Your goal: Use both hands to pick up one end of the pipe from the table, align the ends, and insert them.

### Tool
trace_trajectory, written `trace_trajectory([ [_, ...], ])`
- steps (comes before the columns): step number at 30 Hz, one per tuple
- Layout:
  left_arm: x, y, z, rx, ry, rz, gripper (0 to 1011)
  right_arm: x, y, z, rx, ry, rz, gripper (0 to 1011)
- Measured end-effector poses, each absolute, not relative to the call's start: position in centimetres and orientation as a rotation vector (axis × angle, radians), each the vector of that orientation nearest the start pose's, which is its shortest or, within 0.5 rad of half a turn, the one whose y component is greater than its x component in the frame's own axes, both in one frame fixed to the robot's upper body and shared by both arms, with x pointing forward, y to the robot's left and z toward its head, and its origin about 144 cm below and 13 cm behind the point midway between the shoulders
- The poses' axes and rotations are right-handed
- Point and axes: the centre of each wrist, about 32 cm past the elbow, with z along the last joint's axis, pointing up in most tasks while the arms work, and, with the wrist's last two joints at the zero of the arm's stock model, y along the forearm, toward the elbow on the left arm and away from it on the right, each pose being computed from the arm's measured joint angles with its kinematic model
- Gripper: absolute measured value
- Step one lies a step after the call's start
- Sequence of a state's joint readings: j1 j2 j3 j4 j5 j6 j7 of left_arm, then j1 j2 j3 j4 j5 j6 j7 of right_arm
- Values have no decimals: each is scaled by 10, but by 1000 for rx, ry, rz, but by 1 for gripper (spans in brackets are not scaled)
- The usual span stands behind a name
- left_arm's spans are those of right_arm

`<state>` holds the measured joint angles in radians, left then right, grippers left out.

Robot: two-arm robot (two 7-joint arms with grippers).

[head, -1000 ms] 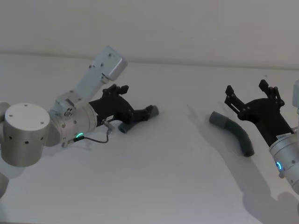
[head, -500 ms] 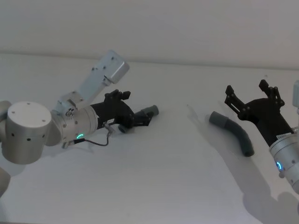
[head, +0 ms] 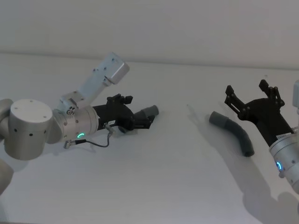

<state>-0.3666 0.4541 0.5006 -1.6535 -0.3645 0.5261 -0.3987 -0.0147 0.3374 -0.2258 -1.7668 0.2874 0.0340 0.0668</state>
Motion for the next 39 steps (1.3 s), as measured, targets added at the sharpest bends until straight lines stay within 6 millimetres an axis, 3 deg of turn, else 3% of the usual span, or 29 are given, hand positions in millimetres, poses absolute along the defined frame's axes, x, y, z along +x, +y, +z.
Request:
trace_trajectory([
  [39, 540, 202, 1240, 468, 144, 691, 1002, 443, -237, 1189, 26, -75, -1229, 1000],
])
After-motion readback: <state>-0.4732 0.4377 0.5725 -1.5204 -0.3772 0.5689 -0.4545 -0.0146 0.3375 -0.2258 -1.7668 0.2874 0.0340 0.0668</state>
